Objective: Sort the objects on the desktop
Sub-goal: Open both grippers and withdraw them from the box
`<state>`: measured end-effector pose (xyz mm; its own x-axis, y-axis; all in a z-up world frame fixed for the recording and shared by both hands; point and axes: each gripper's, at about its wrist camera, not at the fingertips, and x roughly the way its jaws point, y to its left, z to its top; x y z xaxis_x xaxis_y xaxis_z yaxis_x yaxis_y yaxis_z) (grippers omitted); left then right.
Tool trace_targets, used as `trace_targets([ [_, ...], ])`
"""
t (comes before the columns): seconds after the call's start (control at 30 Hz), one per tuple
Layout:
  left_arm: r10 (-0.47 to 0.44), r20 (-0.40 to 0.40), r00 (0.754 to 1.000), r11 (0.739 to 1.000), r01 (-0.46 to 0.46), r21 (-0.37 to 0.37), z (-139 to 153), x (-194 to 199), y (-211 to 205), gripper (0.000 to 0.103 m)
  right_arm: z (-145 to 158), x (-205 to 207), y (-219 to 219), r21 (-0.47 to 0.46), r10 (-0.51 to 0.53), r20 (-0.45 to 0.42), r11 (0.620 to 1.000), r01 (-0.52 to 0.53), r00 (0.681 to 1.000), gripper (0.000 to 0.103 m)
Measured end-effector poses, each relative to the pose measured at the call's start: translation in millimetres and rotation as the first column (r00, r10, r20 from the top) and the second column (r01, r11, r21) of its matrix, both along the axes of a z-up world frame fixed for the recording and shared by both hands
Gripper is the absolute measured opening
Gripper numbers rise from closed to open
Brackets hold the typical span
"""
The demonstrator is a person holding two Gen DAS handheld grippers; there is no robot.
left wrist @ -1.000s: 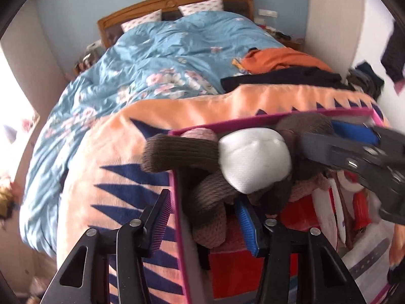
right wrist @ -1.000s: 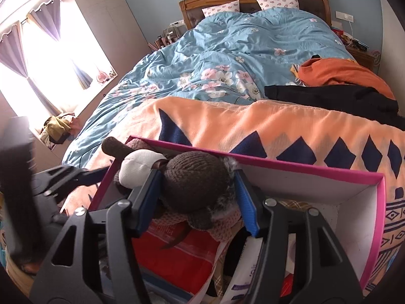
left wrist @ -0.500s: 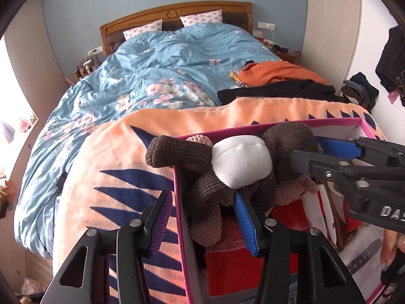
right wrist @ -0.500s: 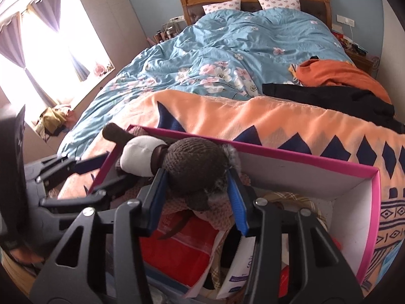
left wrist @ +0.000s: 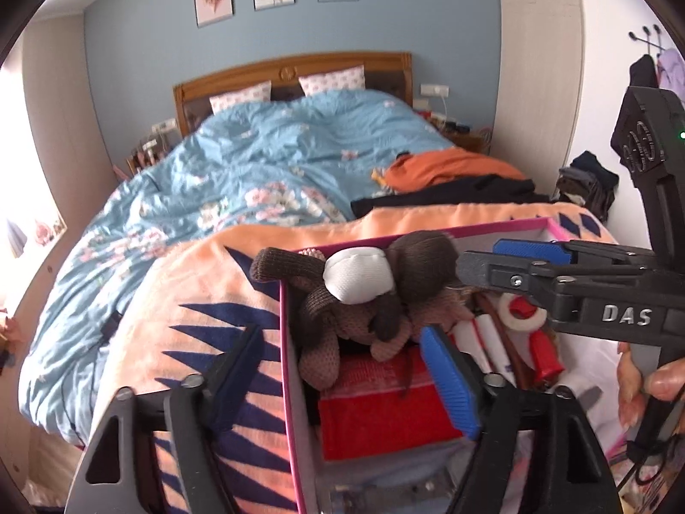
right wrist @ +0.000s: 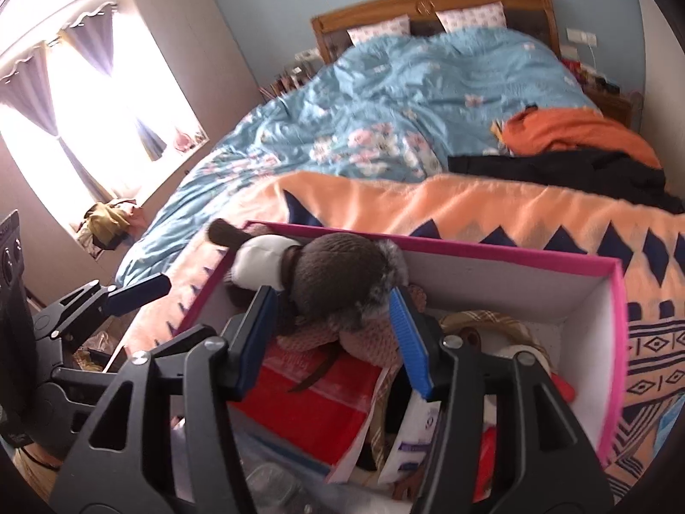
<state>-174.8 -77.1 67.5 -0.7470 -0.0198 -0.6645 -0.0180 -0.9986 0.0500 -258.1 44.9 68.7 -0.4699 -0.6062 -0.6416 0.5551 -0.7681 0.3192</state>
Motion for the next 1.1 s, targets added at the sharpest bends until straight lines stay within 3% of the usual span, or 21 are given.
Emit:
trace_targets([
  [0.1, -0.014, -0.045, 0.999, 1.0, 0.014, 0.0, 8.5, 24.3, 6.6, 0.086, 14.0, 29.8, 11.1, -0.022, 0.027, -0.068, 0.999, -0.028, 0.997, 0.067],
  [0.27, -0.017, -0.085, 0.996, 1.0, 0.017, -0.007, 16.4, 60.9, 17.7, 0.093, 22.0, 88.3, 28.1, -0.027, 0.061, -0.165, 0.997, -0.066, 0.984, 0.07],
  [0.33, -0.018, -0.106, 0.994, 1.0, 0.016, -0.021, 15.8, 78.1, 25.8, 0.103, 22.5, 109.6, 36.2, -0.039, 0.065, -0.185, 0.997, -0.074, 0.981, 0.071],
  [0.4, -0.02, -0.115, 0.993, 0.999, 0.017, -0.027, 14.6, 92.3, 32.7, 0.103, 22.5, 130.7, 43.5, -0.049, 0.08, -0.198, 0.995, -0.092, 0.977, 0.073],
  [0.63, -0.013, -0.069, 0.998, 1.0, 0.013, -0.009, -0.7, 131.7, 45.7, 0.103, 16.0, 190.8, 62.6, -0.037, 0.09, -0.236, 0.994, -0.102, 0.968, 0.081],
  [0.8, 0.023, -0.023, 0.999, 0.998, -0.022, 0.057, -16.3, 153.6, 39.2, 0.103, 1.4, 223.4, 76.0, -0.02, 0.073, -0.239, 0.997, -0.08, 0.968, 0.092],
  [1.1, 0.086, 0.029, 0.996, 0.991, -0.089, 0.098, -41.8, 182.6, 31.5, 0.103, -22.0, 251.8, 79.5, 0.026, 0.059, -0.223, 0.998, -0.054, 0.973, 0.097],
])
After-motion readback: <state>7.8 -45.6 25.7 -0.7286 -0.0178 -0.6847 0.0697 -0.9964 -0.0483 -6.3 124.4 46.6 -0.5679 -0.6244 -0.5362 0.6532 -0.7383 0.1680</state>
